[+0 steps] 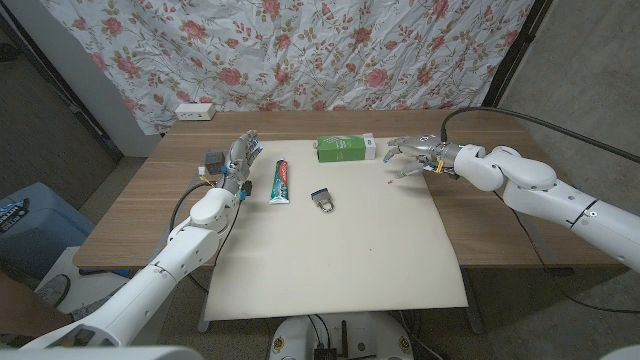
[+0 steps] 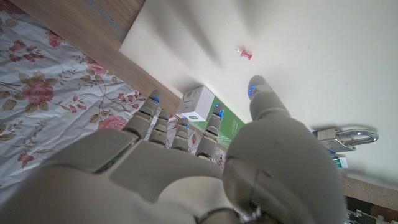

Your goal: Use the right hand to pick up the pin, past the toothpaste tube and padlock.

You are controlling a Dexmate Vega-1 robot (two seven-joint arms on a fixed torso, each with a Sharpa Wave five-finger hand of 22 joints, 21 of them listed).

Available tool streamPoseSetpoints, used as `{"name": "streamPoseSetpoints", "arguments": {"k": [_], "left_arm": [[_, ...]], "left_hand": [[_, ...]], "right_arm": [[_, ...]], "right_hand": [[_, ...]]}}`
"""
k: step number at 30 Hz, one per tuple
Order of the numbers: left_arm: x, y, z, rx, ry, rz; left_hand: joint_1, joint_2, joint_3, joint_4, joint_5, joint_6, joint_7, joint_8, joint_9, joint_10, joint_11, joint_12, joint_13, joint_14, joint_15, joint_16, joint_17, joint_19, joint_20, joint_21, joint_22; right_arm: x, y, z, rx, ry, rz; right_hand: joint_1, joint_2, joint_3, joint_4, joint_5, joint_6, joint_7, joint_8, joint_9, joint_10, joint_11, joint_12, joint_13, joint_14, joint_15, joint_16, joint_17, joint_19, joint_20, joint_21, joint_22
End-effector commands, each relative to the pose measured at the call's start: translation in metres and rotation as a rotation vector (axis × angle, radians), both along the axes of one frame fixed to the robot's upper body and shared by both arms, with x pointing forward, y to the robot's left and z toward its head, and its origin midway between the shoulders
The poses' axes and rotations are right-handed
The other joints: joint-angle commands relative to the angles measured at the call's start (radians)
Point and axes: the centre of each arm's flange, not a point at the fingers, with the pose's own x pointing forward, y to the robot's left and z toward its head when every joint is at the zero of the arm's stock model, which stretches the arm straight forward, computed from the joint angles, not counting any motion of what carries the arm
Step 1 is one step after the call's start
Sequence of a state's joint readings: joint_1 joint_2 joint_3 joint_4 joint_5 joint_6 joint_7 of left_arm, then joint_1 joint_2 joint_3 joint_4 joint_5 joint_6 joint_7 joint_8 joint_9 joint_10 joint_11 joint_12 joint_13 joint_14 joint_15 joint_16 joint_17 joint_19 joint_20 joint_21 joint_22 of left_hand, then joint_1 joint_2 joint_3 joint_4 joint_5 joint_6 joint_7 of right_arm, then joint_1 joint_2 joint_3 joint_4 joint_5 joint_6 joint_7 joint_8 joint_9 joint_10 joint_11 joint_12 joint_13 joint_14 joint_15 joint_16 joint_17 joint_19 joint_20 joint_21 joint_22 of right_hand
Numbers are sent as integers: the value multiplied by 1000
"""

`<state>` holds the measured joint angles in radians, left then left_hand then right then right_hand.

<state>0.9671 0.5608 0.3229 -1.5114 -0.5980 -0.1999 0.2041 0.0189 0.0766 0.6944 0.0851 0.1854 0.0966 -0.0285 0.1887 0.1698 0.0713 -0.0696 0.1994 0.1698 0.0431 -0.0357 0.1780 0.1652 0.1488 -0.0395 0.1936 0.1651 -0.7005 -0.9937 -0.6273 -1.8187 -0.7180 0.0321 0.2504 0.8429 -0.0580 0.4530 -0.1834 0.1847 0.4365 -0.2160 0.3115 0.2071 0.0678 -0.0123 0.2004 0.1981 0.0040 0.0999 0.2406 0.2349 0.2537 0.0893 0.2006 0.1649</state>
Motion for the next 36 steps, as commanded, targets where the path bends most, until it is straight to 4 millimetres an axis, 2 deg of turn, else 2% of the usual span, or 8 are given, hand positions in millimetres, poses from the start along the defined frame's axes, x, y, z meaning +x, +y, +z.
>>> {"name": "streamPoseSetpoints", "arguments": {"k": [1,18,36], "left_arm": [[-2,-1,-1,14,4,2],[-3,-2,-5,23,23,5],[-2,-4,-8,28,41,6]], "left_hand": [[0,68,6,-1,1,11,-2,-1,5,7,3,-1,6,6,-12,1,4,11,-2,2,6],[-1,67,8,-1,0,13,-2,-2,5,11,6,-2,6,7,-11,0,4,11,-2,0,6],[-2,66,10,-1,0,15,-2,-3,6,11,5,-4,6,9,-9,0,4,11,-1,-1,6]], "right_arm": [[8,7,-7,-42,14,-28],[18,13,-15,-55,52,-43],[27,14,-19,-79,33,-49]], "right_hand": [[7,7,1,3,1,18,0,11,2,4,7,2,2,6,-7,7,4,6,-2,-2,3],[8,0,-4,11,2,42,-1,23,5,20,11,7,2,8,-6,10,10,8,-4,-5,3],[30,9,1,11,4,91,-1,48,10,33,5,8,3,24,-24,19,16,21,-15,-4,3]]}}
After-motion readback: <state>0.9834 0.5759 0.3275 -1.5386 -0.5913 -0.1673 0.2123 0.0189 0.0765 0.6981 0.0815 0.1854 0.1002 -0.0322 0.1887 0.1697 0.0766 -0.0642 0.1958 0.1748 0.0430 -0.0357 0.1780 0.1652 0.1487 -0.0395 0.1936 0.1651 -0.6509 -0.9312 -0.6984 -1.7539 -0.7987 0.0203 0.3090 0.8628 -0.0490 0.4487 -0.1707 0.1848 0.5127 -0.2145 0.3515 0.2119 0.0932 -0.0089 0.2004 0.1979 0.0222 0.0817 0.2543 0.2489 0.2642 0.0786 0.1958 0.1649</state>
